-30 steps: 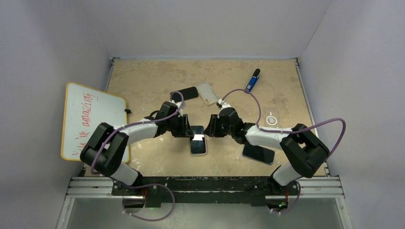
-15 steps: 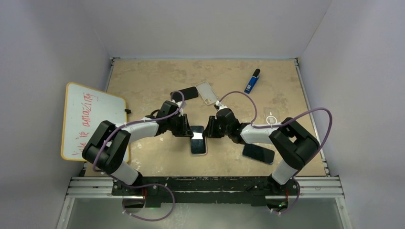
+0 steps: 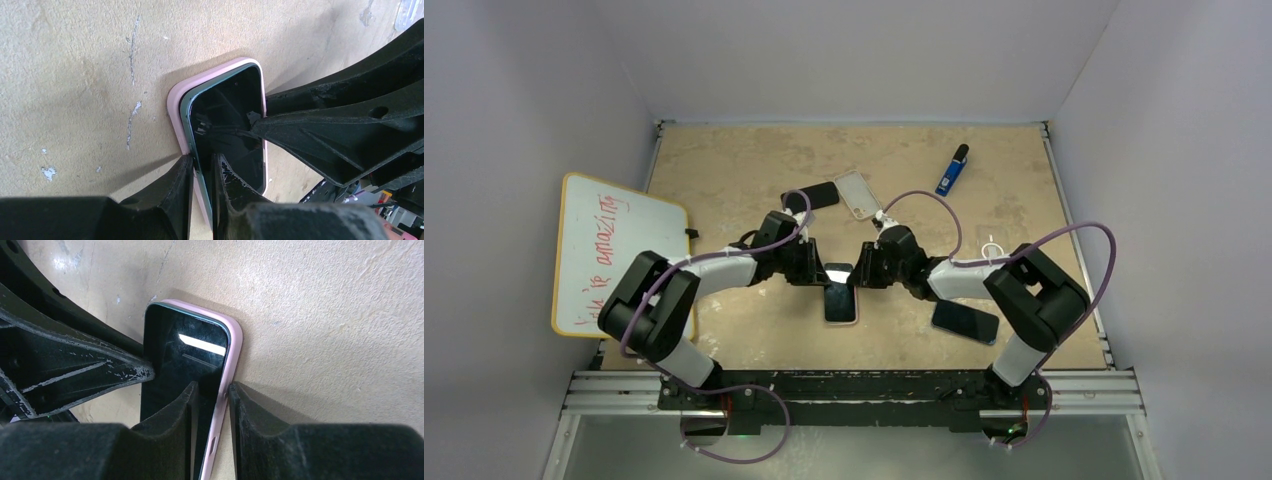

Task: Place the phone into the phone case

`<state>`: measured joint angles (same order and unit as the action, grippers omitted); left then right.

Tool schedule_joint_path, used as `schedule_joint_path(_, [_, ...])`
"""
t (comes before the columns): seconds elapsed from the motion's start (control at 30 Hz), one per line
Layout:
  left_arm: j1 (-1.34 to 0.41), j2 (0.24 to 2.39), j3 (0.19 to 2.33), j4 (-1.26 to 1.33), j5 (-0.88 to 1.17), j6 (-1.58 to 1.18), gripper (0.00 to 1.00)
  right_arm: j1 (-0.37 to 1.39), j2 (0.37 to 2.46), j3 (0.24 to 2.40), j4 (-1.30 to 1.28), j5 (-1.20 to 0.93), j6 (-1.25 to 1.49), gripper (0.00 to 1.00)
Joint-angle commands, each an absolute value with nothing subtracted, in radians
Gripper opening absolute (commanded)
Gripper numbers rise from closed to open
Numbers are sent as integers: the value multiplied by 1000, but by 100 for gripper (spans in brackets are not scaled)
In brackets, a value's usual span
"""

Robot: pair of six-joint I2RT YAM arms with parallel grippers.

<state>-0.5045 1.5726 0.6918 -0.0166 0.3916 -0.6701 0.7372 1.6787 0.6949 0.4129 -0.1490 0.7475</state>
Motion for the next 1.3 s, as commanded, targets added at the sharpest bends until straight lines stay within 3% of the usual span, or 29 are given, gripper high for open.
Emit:
schedule_joint_path(0.0, [-531, 1594, 701, 70, 444, -675, 20, 748, 1695, 702, 579, -228, 746, 30])
schedule_joint_path(0.13, [-532, 1578, 713, 40, 426, -665, 26, 748, 1687, 701, 564, -211, 736, 30])
schedule_joint_path(0.27, [-531, 1535, 744, -98, 349, -634, 39, 736, 1655, 692, 505, -179, 732, 32])
schedule_joint_path(0.43, [-530, 1464, 723, -151, 315, -643, 40, 731, 1613, 669, 426, -172, 745, 35])
schedule_joint_path(0.83, [-531, 1439, 623, -59, 409, -710, 28, 732, 1545, 593, 392, -216, 785, 38])
schedule_joint_path(1.27, [-533, 1501, 549, 124, 504, -789, 6, 737, 1599, 547, 535, -307, 860, 36])
